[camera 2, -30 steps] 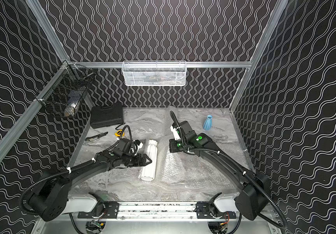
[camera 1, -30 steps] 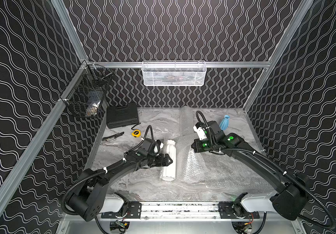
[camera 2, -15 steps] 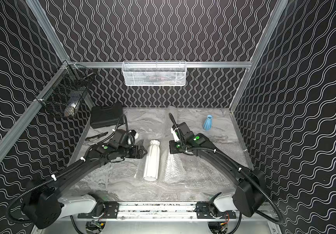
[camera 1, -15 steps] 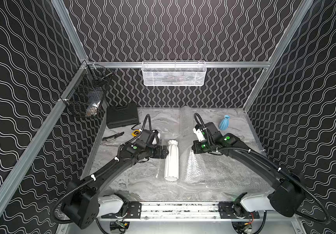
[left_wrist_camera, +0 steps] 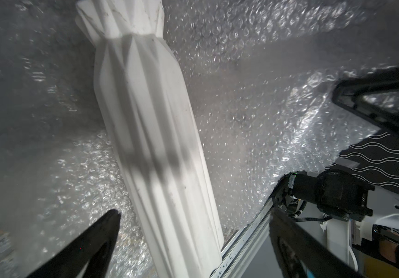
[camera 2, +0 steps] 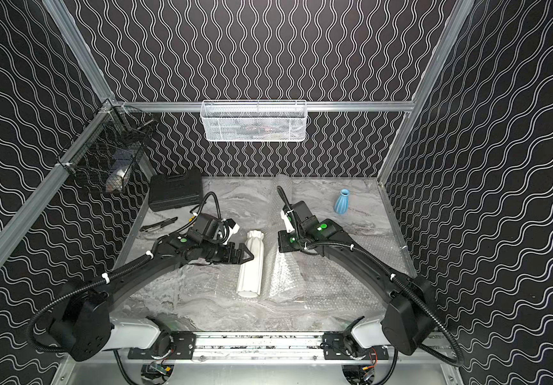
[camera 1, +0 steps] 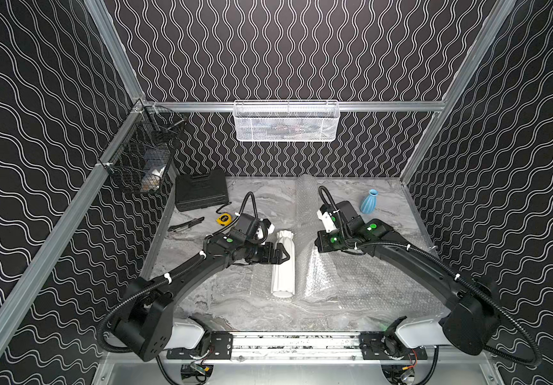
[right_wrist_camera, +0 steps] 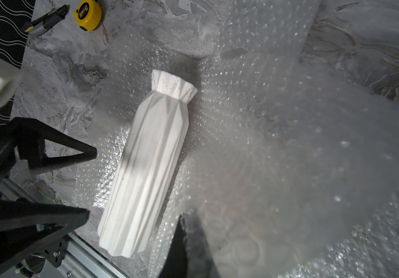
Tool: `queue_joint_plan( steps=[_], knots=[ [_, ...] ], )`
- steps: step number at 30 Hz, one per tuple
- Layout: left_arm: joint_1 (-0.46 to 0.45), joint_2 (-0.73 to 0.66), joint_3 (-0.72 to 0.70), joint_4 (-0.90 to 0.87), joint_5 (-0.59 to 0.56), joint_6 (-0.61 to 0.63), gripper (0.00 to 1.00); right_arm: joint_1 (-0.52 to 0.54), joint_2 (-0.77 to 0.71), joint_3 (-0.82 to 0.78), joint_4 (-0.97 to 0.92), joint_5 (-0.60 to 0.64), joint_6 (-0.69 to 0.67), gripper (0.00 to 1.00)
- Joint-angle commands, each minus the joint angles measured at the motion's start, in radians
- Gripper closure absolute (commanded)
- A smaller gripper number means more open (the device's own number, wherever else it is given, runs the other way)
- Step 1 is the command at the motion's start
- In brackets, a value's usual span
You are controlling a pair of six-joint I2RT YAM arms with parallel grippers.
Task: Unwrap the vase from the bubble wrap
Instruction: Pick up the vase from the bubble wrap.
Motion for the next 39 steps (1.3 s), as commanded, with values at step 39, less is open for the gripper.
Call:
queue_joint_plan(
  steps=[39],
  knots=[
    [-0.076,0.234,-0.114,0.277,0.027,-0.168,0.03,0.0,0.033,-0.012,0.046,-0.025,0.001,0.98]
  ],
)
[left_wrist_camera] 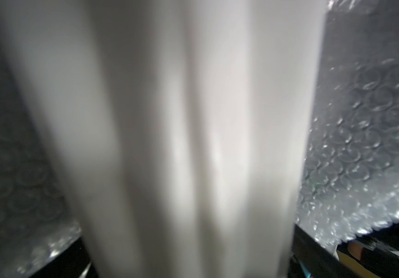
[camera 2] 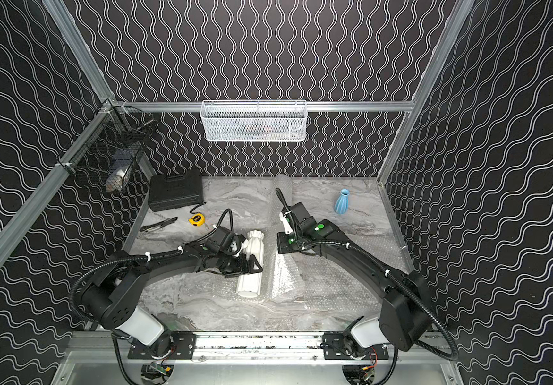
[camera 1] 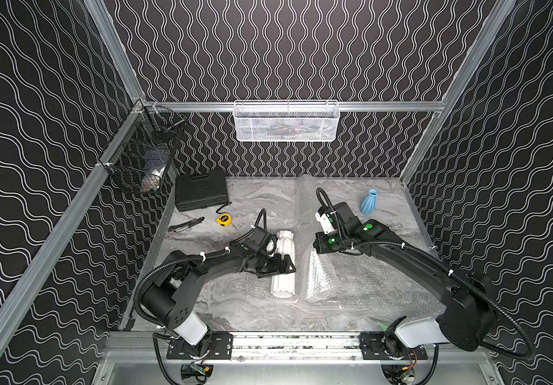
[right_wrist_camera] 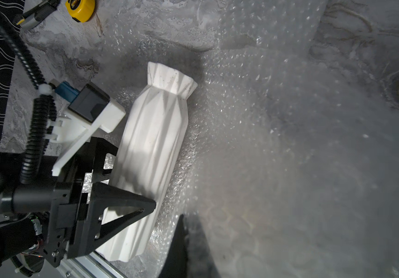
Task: Unwrap the vase from the bubble wrap
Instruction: Pick up the vase from the bubble wrap.
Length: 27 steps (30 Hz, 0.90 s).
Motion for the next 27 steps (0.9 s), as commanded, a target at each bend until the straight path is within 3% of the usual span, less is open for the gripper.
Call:
queue_joint_plan(
  steps=[1,7,12,24,27],
  knots=[
    [-0.005,0.012,-0.007,0.022,0.004,-0.009,0.03,0.0,0.005,0.004,0.022,-0.007,-0.005,0.98],
    [-0.014,0.017,-0.013,0.014,-0.008,-0.002,0.05,0.001,0.006,0.001,0.023,-0.005,-0.004,0.98],
    [-0.016,0.01,-0.01,-0.016,-0.032,0.018,0.19,0.0,0.003,0.001,0.022,0.003,-0.004,0.98],
    [-0.016,-0.113,0.017,-0.104,-0.135,0.084,0.23,0.0,-0.006,-0.004,-0.016,0.066,-0.014,0.95],
    [-0.016,-0.13,0.02,-0.103,-0.138,0.094,0.23,0.0,-0.009,-0.011,-0.026,0.088,-0.015,0.89]
  ],
)
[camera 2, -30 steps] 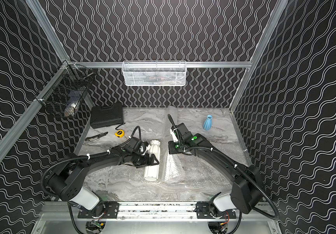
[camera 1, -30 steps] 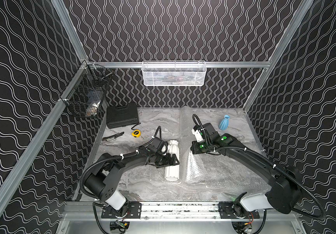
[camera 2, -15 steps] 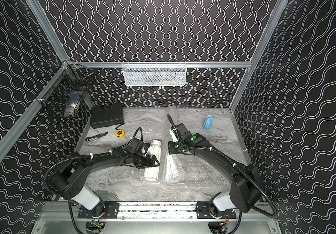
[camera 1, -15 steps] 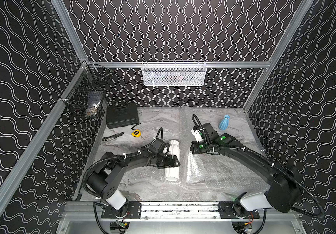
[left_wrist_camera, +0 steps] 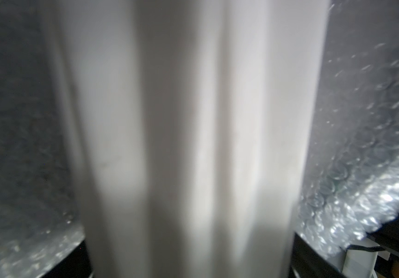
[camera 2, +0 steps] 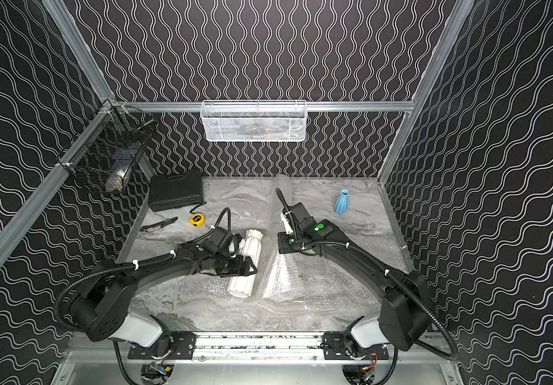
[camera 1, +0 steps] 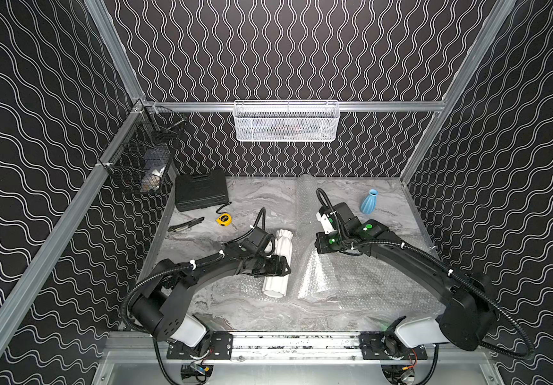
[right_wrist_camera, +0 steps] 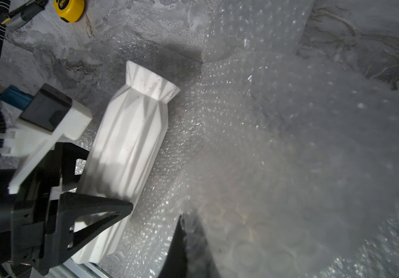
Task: Unwrap the vase from the bubble wrap
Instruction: Pick up the vase from the bubble wrap.
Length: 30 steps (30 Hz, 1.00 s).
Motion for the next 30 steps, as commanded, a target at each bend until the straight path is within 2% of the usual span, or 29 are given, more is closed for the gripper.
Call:
queue_joint_plan(
  steps=[1,6,14,30],
  knots=[
    [0.0,-0.024,0.013,0.026,-0.012,0.041,0.23,0.0,-0.009,-0.005,-0.025,0.05,-0.008,0.86],
    [0.001,-0.024,0.013,0.019,-0.027,0.043,0.23,0.0,-0.011,-0.007,-0.052,0.094,-0.014,0.71],
    [0.001,-0.035,0.005,0.006,-0.048,0.053,0.23,0.0,-0.016,-0.007,-0.099,0.209,-0.012,0.41],
    [0.001,-0.052,-0.072,-0.037,-0.141,0.05,0.23,0.001,-0.009,-0.036,-0.139,0.339,0.03,0.28]
  ],
)
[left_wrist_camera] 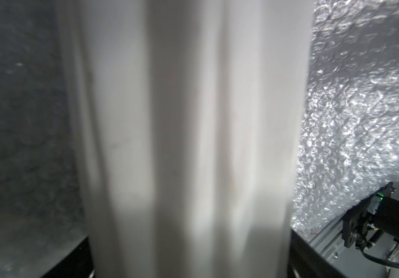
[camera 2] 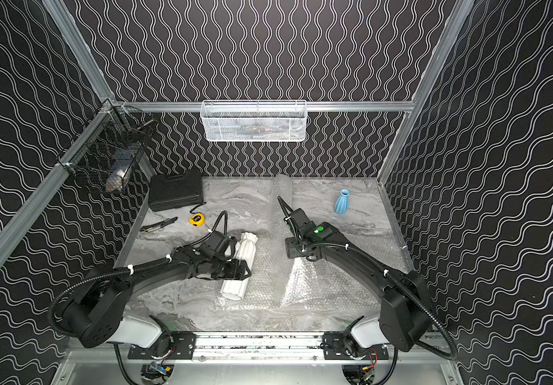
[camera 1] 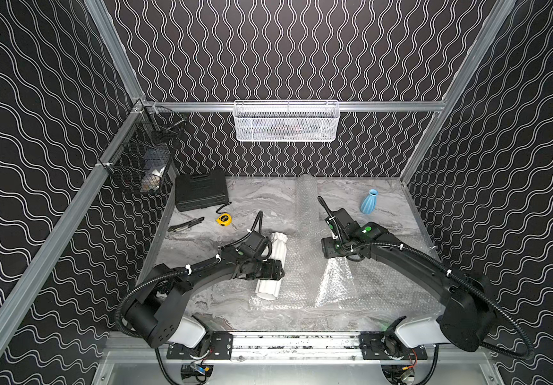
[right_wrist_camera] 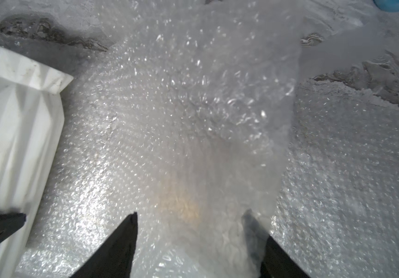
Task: Unwrap the vase from the bubble wrap
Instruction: Pick up the vase from the bubble wrap.
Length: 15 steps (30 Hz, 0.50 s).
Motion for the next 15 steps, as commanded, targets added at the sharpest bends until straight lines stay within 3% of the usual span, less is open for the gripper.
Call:
queue_joint_plan(
  steps=[1,10,15],
  knots=[
    [0.001,-0.013,-0.008,-0.026,-0.047,0.024,0.23,0.0,-0.007,-0.001,-0.027,0.067,0.034,0.27],
    [0.0,-0.044,-0.011,-0.099,-0.105,0.048,0.23,0.0,-0.019,-0.003,-0.054,0.19,0.098,0.24],
    [0.001,-0.076,0.016,-0.105,-0.115,0.068,0.23,-0.005,-0.043,-0.017,-0.017,0.143,0.096,0.23]
  ],
)
